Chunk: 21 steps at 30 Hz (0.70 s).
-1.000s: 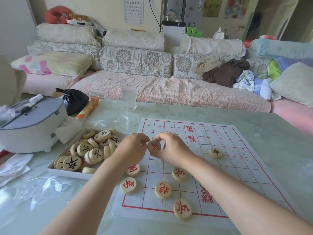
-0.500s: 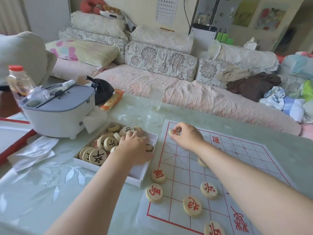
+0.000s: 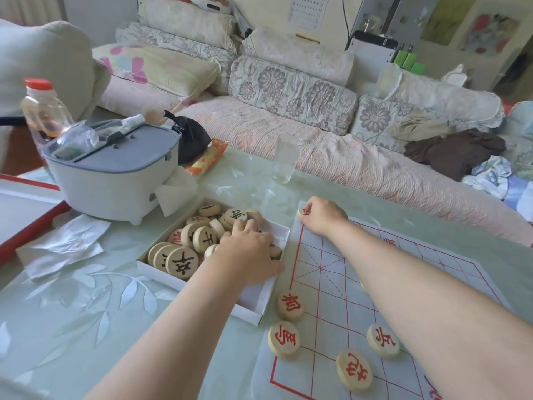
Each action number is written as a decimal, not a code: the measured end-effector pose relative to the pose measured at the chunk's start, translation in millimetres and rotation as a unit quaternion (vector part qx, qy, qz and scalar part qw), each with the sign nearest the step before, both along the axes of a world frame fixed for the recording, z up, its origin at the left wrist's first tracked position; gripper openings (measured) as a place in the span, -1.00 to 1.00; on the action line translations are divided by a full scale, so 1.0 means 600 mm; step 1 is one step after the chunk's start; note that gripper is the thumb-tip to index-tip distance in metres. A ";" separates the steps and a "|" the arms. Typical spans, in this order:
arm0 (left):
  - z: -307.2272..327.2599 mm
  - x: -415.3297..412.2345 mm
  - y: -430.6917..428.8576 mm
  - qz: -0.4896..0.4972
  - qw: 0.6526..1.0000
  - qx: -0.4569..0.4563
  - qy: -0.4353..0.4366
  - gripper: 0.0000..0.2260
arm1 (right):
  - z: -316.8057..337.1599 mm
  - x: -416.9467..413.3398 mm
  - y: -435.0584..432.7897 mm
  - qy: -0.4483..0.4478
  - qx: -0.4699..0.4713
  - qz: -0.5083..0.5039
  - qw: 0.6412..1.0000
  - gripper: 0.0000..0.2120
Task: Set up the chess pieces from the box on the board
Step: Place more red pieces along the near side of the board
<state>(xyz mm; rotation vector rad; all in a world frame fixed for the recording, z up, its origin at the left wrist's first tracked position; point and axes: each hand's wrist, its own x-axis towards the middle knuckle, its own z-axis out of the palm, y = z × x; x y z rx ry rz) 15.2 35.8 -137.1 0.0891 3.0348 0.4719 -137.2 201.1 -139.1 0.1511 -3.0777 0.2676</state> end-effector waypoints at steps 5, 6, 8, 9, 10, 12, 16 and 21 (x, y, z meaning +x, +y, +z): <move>0.001 0.005 -0.002 -0.001 1.000 0.001 0.010 -0.55 | 0.015 0.022 -0.012 -0.001 0.005 0.015 1.000 -0.83; 0.003 0.006 -0.003 -0.001 1.000 0.002 0.012 -0.55 | 0.019 0.029 -0.016 0.003 0.001 0.025 1.000 -0.79; 0.007 0.009 -0.008 0.003 1.000 0.009 0.021 -0.57 | 0.029 0.048 -0.029 0.012 -0.017 0.051 0.998 -0.77; 0.012 0.012 -0.013 0.007 0.999 0.017 0.031 -0.58 | 0.036 0.060 -0.037 0.017 -0.028 0.068 0.997 -0.78; 0.016 0.014 -0.018 0.011 0.999 0.029 0.044 -0.60 | 0.040 0.070 -0.047 0.020 -0.038 0.087 0.995 -0.79; 0.025 0.020 -0.035 0.026 0.996 0.049 0.075 -0.62 | 0.050 0.093 -0.069 0.023 -0.061 0.130 0.989 -0.82; 0.044 0.036 -0.089 0.091 0.983 0.051 0.151 -0.65 | 0.068 0.143 -0.124 0.009 -0.104 0.201 0.974 -0.84; 0.045 0.063 -0.156 0.191 0.967 0.081 0.148 -0.72 | 0.081 0.185 -0.187 -0.048 -0.116 0.249 0.960 -0.69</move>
